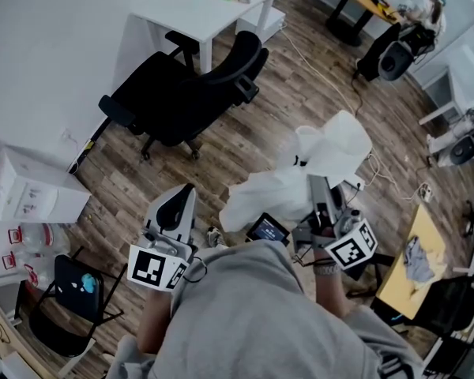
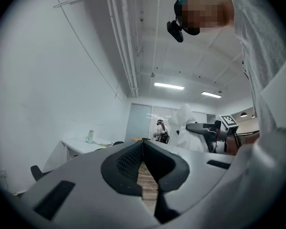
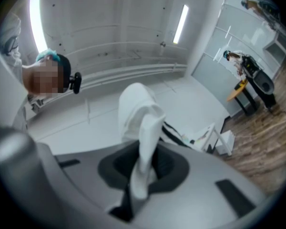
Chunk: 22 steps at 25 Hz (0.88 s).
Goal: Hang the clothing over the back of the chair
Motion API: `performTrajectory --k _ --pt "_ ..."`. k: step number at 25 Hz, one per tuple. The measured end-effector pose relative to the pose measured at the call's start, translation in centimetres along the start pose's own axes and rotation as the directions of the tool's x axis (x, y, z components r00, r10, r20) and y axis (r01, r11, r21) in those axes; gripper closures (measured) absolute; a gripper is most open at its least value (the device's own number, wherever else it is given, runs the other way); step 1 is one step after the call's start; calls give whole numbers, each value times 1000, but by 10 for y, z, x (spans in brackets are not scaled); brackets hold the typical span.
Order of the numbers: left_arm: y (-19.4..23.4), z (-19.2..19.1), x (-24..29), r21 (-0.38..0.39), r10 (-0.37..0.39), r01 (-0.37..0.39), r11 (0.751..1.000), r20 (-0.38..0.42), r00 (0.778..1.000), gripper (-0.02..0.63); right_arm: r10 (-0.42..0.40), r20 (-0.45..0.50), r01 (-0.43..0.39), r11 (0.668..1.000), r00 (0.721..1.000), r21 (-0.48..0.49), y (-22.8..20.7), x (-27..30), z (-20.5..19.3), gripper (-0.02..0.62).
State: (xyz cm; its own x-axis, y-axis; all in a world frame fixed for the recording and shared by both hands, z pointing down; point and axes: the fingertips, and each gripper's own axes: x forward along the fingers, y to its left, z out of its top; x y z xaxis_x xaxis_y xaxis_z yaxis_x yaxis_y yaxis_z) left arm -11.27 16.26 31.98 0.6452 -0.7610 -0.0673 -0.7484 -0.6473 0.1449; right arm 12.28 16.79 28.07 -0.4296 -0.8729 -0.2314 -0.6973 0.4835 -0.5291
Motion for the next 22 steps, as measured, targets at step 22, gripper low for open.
performTrajectory --k 22 --pt "52 3 35 8 92 -92 996 3 996 571 23 -8 -23 1000 1000 5 -46 73 12 545"
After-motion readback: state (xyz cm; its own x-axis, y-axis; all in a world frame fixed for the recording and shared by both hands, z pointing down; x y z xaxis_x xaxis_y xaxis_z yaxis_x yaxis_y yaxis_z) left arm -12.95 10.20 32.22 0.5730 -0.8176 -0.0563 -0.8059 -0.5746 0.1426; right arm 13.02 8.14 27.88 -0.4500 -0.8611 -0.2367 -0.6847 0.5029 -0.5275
